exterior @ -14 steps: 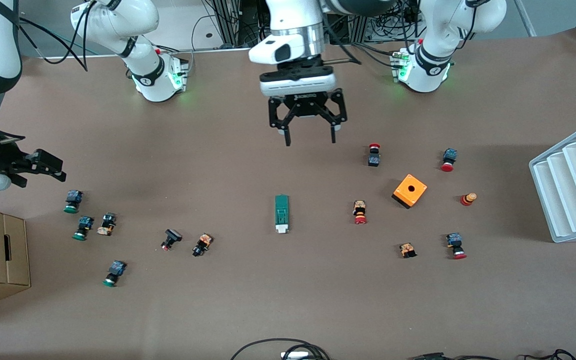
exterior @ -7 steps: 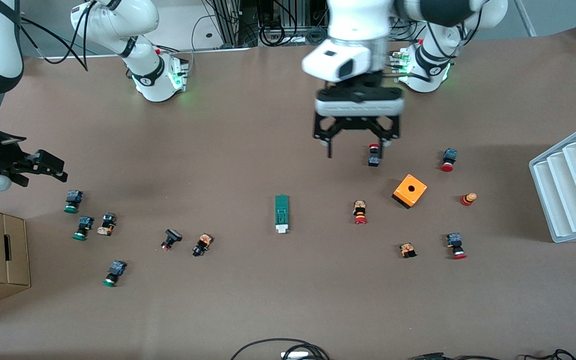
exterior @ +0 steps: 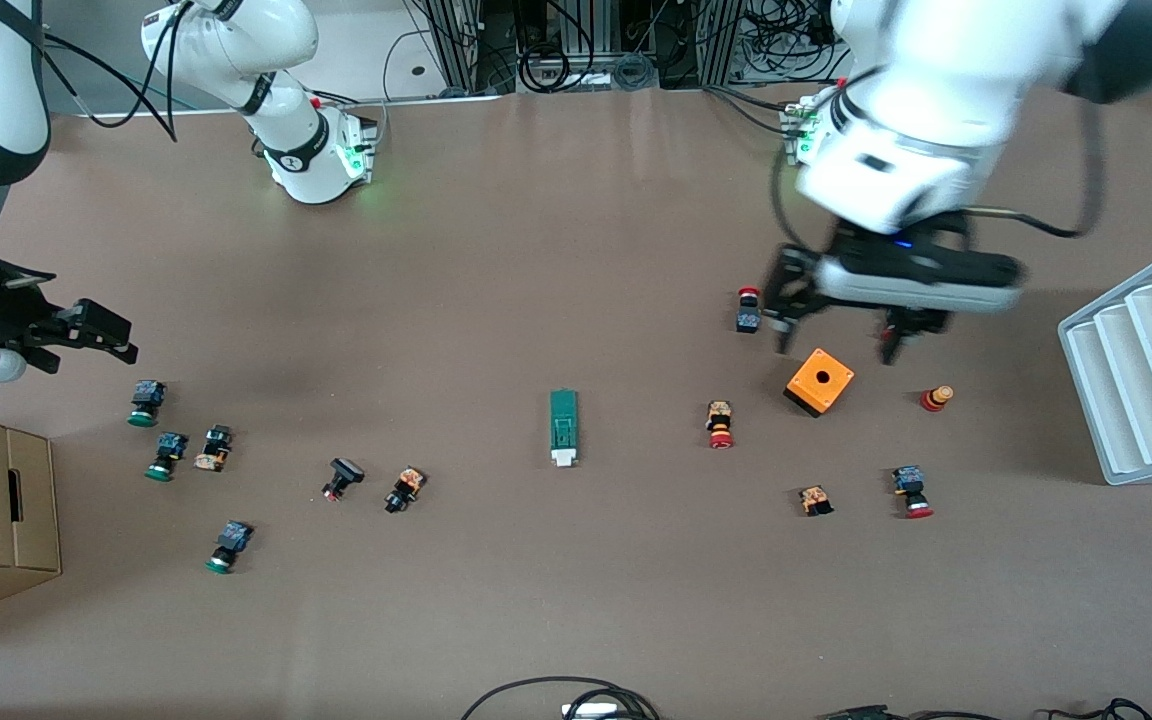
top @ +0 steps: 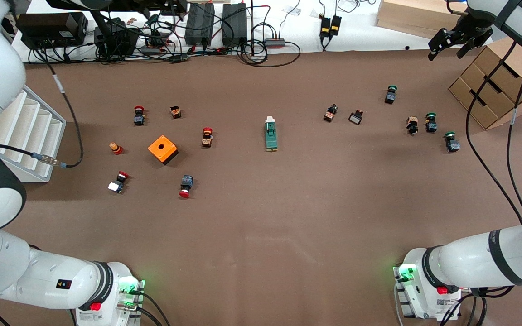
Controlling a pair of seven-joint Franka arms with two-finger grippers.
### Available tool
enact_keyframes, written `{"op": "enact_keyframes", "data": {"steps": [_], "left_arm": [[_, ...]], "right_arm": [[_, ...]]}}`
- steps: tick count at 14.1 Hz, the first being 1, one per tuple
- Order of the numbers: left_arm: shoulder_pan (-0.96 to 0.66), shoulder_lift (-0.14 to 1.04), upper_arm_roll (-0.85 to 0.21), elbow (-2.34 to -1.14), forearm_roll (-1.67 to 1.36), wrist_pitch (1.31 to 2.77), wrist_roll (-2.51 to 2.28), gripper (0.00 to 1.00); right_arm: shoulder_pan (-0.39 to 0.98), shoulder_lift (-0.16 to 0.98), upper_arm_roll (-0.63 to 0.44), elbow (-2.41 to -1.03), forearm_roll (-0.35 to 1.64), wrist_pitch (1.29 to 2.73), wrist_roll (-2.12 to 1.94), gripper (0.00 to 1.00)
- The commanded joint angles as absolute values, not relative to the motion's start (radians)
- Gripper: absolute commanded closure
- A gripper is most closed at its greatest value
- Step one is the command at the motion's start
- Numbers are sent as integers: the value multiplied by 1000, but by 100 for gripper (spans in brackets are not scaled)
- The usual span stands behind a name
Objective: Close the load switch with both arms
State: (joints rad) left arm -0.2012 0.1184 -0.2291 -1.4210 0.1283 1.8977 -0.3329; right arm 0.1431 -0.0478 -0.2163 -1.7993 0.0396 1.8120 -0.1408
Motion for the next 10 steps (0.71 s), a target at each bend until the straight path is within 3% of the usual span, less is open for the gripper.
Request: {"op": "enact_keyframes", "data": {"steps": [1, 6, 10], "left_arm": [[-199, 89, -171, -1427, 100, 1804, -285, 0], [-184, 66, -56, -1468, 28, 1715, -198, 0], [-68, 37, -14, -1488, -49, 1603, -143, 0]], "right_arm": [[146, -46, -215, -1779, 20, 1789, -124, 0], [144, -44, -216, -1781, 20, 1789, -124, 0], [144, -43, -215, -1779, 20, 1790, -124, 0]]}}
